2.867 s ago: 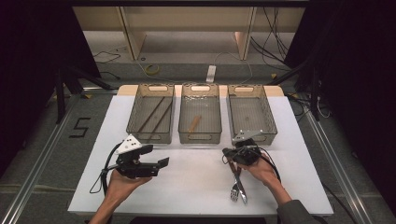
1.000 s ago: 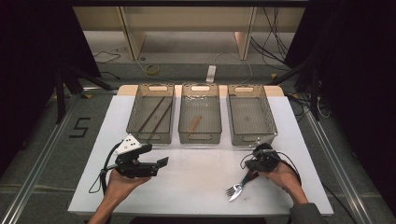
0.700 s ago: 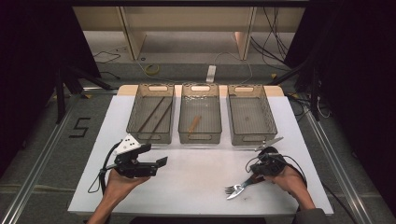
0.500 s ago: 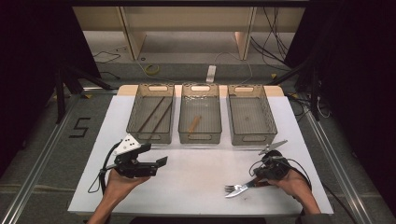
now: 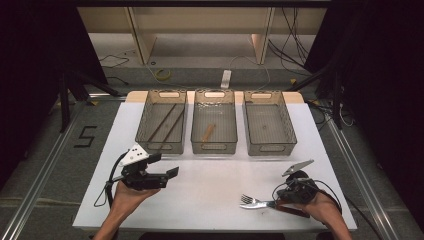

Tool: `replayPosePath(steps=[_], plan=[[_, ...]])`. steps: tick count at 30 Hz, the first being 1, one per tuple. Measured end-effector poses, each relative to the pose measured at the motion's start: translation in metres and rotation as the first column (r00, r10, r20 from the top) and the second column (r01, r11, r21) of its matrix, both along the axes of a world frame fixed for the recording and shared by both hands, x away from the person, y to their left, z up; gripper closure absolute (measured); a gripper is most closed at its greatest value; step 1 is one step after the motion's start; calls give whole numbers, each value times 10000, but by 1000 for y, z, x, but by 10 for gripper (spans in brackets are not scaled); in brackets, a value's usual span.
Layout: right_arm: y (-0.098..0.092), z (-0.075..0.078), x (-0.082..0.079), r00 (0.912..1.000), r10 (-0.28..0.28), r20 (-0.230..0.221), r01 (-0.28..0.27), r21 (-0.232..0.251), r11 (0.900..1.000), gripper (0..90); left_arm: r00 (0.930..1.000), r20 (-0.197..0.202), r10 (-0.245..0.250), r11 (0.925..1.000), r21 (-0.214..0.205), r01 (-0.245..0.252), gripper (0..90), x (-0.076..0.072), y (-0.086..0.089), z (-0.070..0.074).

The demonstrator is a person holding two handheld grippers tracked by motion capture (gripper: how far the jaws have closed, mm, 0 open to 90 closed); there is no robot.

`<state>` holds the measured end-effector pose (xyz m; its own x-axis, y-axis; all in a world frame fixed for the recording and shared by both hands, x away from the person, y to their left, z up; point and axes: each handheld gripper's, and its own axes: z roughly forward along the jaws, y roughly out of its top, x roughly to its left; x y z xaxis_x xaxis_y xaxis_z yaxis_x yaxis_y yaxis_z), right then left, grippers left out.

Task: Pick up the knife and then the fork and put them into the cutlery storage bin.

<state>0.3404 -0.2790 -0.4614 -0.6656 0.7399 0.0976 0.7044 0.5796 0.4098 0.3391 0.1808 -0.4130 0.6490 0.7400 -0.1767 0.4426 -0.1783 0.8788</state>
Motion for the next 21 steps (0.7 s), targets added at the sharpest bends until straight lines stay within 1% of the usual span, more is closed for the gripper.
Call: replayPosePath(steps=[4,5,8,10,12,13,15,17,19,21], plan=[[0,0,-4,10000,45,-30,-45,-44,10000,900,10000,58,9,10000,44,-9,172,0,-1,0],[0,0,-5,10000,78,-22,-78,-63,10000,900,10000,53,-28,9999,118,28,172,0,-1,0],[0,0,-7,9999,155,-7,-155,-120,9998,899,10000,51,-42,9999,107,41,172,0,-1,0],[0,1,-8,9998,161,103,-159,-203,9997,873,10000,56,-45,9999,95,44,172,0,-1,0],[0,3,-8,9993,316,208,-311,-247,9992,806,10000,60,-43,9999,98,42,172,0,-1,0],[-1,5,-9,9987,394,318,-388,-221,9990,745,10000,67,-42,9999,105,42,172,0,-1,0],[-3,10,-9,9974,504,512,-491,-263,9984,665,9999,94,-50,9999,158,49,172,0,-2,0],[-5,15,-10,9956,599,720,-570,-405,9976,569,9999,98,-54,9998,196,52,172,0,-2,-1],[-7,18,-10,9926,748,952,-700,-534,9961,493,9999,110,-38,9998,184,36,172,0,-3,-1],[-9,19,-11,9905,910,1036,-850,-607,9945,427,9999,115,-36,9998,172,34,172,0,-3,-1]])
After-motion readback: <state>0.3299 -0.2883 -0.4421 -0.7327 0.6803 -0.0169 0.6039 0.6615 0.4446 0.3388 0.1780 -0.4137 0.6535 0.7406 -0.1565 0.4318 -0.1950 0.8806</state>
